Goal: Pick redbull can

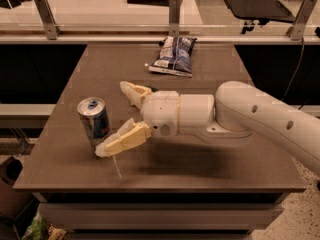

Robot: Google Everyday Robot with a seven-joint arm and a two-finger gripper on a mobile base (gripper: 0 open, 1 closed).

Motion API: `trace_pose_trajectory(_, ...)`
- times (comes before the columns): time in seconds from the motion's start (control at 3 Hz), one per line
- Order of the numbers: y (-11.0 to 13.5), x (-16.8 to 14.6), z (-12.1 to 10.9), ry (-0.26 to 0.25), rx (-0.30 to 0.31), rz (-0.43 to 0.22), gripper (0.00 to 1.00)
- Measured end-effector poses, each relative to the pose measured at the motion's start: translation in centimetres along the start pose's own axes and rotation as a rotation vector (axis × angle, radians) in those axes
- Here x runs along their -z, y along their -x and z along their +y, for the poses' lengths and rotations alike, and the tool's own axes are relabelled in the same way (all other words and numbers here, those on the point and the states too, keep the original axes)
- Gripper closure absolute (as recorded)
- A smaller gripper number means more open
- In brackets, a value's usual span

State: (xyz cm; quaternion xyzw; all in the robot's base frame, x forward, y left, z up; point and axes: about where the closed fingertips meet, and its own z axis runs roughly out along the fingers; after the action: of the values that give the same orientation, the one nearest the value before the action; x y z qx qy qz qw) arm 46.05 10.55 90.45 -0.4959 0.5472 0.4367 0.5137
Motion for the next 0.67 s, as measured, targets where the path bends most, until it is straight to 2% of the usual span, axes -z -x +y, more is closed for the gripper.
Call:
trace_pose_trajectory(0.33, 0.1, -1.7, 0.8, 0.004, -0.002, -0.045, 0.00)
trace_pose_trajectory(0.67, 0.3, -3.2, 1.8, 0.010, 0.002, -0.063, 0.16)
